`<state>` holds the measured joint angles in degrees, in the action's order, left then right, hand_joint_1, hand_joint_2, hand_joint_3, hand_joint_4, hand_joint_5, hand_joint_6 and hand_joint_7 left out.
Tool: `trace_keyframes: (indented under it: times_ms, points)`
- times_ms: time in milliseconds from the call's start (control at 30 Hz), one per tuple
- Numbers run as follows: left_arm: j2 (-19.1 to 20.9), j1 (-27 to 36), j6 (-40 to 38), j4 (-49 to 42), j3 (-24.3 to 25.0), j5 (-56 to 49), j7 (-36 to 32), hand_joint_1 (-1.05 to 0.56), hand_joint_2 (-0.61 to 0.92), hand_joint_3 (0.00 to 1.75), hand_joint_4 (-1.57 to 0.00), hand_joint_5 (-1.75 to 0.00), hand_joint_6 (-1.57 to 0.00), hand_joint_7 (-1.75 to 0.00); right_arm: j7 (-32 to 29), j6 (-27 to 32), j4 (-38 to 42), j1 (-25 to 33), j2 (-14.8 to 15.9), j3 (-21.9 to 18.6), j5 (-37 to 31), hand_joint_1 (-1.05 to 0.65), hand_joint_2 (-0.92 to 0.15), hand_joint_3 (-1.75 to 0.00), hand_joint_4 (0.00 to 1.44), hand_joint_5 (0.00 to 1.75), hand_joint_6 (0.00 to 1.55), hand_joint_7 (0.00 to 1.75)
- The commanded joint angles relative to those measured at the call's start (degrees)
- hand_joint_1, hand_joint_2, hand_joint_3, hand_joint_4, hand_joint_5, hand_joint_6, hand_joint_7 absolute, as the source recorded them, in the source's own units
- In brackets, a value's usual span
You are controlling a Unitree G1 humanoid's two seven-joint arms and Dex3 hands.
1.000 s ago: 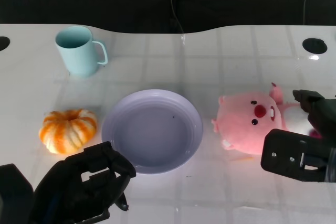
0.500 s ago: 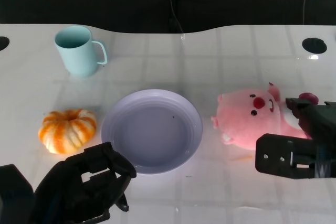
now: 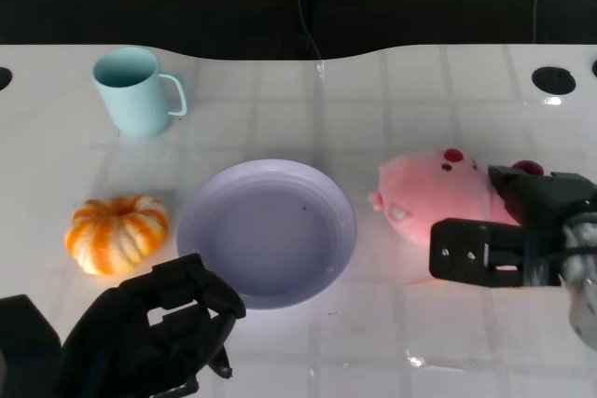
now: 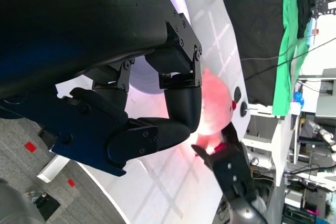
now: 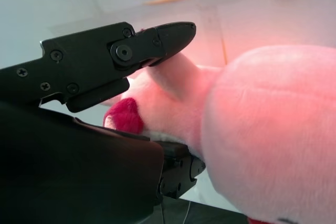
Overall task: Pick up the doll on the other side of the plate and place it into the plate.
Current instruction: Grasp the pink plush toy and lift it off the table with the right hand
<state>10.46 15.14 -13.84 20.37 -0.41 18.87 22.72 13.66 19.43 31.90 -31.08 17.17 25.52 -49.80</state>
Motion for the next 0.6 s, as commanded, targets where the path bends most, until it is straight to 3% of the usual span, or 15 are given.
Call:
trace_keyframes:
  times_ms: [33, 133, 233, 300, 367, 400, 467, 500, 567, 600]
  points:
    - [0.3, 0.6, 0.3, 0.9, 0.1, -0.2, -0.4, -0.43, 0.80, 0.66, -0.65, -1.74, -0.71, -1.30, -2.2, -2.4, 10.2, -2.1, -2.5, 1.2, 2.4, -0.68, -0.92, -0.01, 0.27, 0.18, 0.33, 0.05]
    - [-0.1, 0.8, -0.5, 1.6, 0.0, 0.0, -1.0, -0.42, 0.78, 0.68, -0.66, -1.74, -0.72, -1.31, -5.3, -4.5, 18.8, -5.6, -4.2, 1.6, 3.6, -0.65, -0.92, -0.01, 0.36, 0.17, 0.44, 0.05]
    - [-0.1, 0.9, -0.9, 2.0, 0.0, 0.1, -1.1, -0.43, 0.76, 0.72, -0.65, -1.74, -0.71, -1.32, -8.9, -6.6, 25.5, -8.2, -5.3, 2.2, 4.3, -0.60, -0.92, -0.03, 0.55, 0.11, 0.65, 0.04]
    - [0.0, 1.0, -0.7, 2.1, 0.0, 0.0, -1.1, -0.42, 0.77, 0.73, -0.64, -1.74, -0.70, -1.32, -12.0, -8.3, 28.5, -9.1, -6.1, 1.3, 6.0, -0.44, -0.92, -0.02, 0.70, 0.12, 0.78, 0.07]
    - [0.1, 1.1, -0.6, 2.2, 0.0, -0.2, -0.9, -0.41, 0.77, 0.73, -0.63, -1.74, -0.69, -1.32, -15.5, -10.4, 30.4, -9.5, -6.3, 1.7, 6.4, -0.36, -0.92, -0.06, 0.88, 0.19, 0.92, 0.10]
    - [0.1, 1.1, -0.5, 2.3, 0.1, -0.2, -0.9, -0.41, 0.78, 0.73, -0.63, -1.74, -0.69, -1.32, -16.6, -11.2, 31.1, -9.7, -6.3, 2.3, 6.2, -0.34, -0.92, -0.08, 0.94, 0.36, 1.01, 0.07]
    - [0.2, 1.0, -0.6, 2.3, 0.1, -0.1, -0.8, -0.41, 0.78, 0.73, -0.63, -1.75, -0.69, -1.32, -17.7, -11.6, 32.1, -10.1, -6.4, 3.5, 5.6, -0.33, -0.92, -0.10, 0.89, 0.62, 1.07, 0.02]
    - [0.2, 0.9, -0.5, 2.2, 0.2, -0.1, -0.8, -0.41, 0.78, 0.73, -0.62, -1.74, -0.69, -1.32, -18.2, -11.5, 32.7, -10.3, -6.5, 4.4, 5.1, -0.34, -0.92, -0.21, 0.82, 0.69, 1.02, 0.01]
    - [0.2, 0.7, -0.4, 2.0, 0.3, 0.2, -0.5, -0.41, 0.79, 0.72, -0.62, -1.75, -0.69, -1.32, -19.0, -11.7, 33.1, -10.5, -6.4, 5.9, 4.3, -0.36, -0.92, -0.35, 0.70, 0.73, 0.97, 0.00]
    - [0.2, 0.7, -0.4, 1.9, 0.3, 0.2, -0.4, -0.41, 0.79, 0.72, -0.62, -1.75, -0.69, -1.32, -19.9, -12.1, 33.1, -10.5, -6.3, 6.3, 4.3, -0.36, -0.92, -0.34, 0.70, 0.76, 0.98, 0.01]
